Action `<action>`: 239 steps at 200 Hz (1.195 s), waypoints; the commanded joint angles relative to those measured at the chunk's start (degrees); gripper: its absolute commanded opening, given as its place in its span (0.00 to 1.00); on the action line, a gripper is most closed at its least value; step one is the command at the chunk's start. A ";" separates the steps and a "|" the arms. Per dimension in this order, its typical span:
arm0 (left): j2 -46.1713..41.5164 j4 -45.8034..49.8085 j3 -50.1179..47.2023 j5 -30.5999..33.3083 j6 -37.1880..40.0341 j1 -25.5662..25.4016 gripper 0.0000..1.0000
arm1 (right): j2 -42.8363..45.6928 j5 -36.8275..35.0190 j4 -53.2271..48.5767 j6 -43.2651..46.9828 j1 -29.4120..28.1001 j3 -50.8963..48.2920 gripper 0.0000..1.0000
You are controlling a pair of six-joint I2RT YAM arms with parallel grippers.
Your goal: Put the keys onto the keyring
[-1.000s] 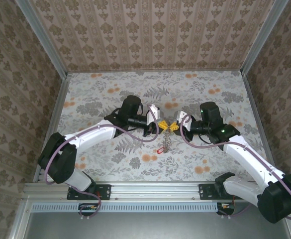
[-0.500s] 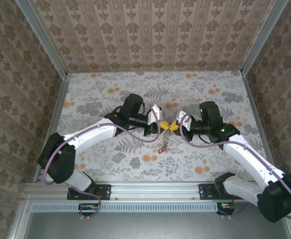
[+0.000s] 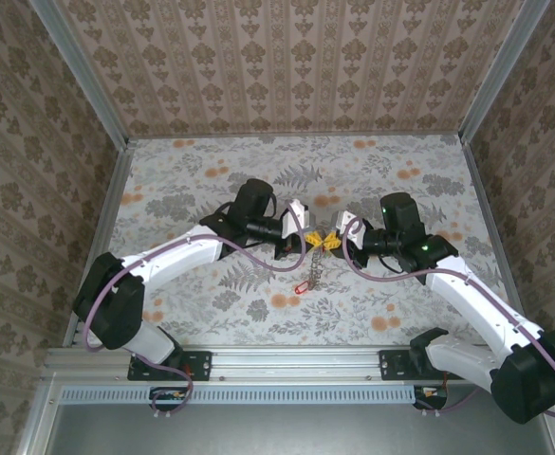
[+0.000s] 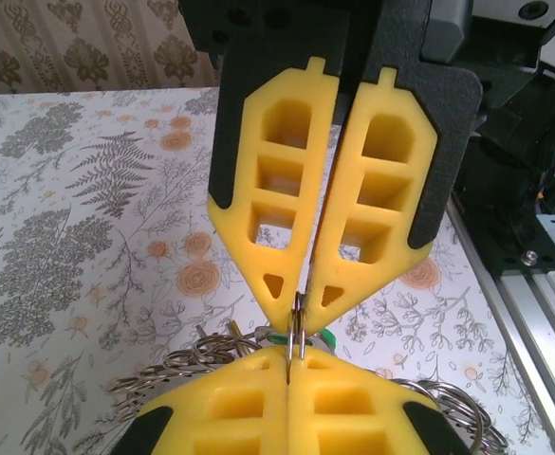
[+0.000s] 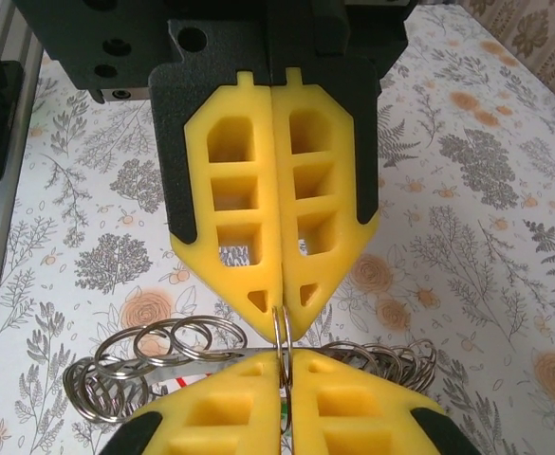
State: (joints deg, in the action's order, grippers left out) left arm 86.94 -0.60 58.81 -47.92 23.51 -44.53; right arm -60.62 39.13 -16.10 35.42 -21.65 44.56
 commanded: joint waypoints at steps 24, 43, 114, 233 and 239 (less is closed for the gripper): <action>-1.08 -10.54 -1.76 -6.44 -5.85 1.19 0.00 | -1.75 4.15 6.61 -1.98 0.11 -2.66 0.15; -1.33 -11.54 -2.32 -6.94 -6.35 1.38 0.00 | -2.30 4.33 8.33 -2.84 0.57 -3.28 0.15; -2.29 -8.70 -3.62 -3.96 -4.96 1.95 0.09 | -1.61 3.87 4.99 -2.70 1.53 -1.28 0.00; -0.54 6.57 3.58 3.80 5.65 -0.99 0.22 | -2.53 -1.81 -5.10 3.25 -2.39 5.79 0.00; -0.54 6.62 3.64 3.82 5.66 -1.06 0.21 | -2.50 -1.70 -5.14 3.28 -2.48 5.93 0.00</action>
State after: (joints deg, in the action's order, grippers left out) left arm 86.78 4.67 60.49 -44.38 27.27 -44.93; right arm -63.24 37.47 -20.25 37.32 -23.49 47.92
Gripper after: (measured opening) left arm 0.225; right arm 0.060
